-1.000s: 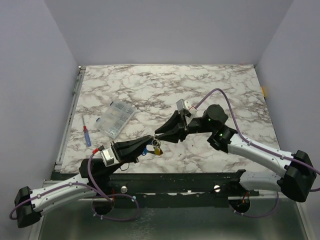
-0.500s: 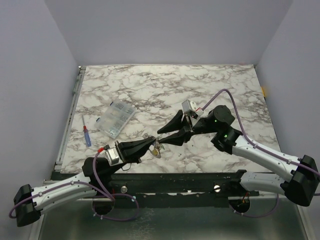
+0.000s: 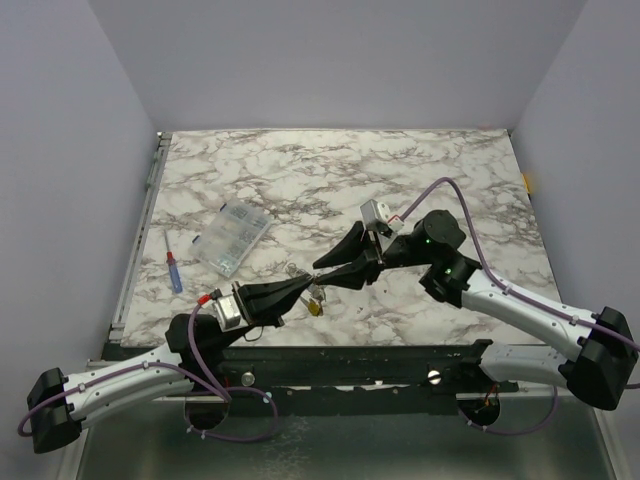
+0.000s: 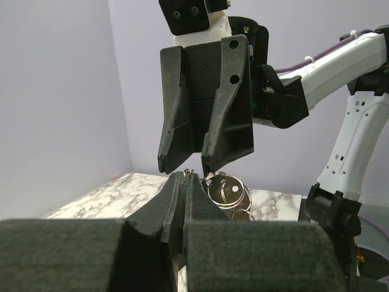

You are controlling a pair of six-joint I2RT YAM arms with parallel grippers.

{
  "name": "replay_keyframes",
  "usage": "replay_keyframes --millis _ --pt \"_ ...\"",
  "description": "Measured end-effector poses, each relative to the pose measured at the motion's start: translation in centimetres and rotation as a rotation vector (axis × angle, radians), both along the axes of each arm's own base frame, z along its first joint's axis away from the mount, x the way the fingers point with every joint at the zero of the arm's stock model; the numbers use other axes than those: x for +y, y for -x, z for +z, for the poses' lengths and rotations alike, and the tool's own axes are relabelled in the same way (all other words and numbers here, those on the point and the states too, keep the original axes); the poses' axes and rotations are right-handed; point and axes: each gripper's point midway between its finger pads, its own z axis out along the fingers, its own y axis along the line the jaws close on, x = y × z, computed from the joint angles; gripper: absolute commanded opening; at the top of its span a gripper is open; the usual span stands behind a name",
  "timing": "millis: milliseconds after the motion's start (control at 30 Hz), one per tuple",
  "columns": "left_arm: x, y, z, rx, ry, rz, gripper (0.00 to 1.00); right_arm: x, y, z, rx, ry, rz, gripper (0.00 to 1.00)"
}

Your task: Put the keys on the keyring

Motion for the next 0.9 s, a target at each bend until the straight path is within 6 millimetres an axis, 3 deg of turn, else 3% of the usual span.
replay_keyframes --millis 467,833,900 --pt "-0.11 0.22 -0.03 -0.004 -0.004 -0.013 0.0 0.33 -0.42 -0.24 0.004 0.003 -0.008 0.35" --pt "0.07 -0.04 -0.22 0.002 -0.008 0.004 0.0 0.46 -0.09 -0.53 0.004 0.007 0.022 0.19" --pt "0.11 -0.08 -0.21 0.003 -0.007 0.007 0.0 0.49 -0.04 -0.53 0.003 0.006 0.028 0.22"
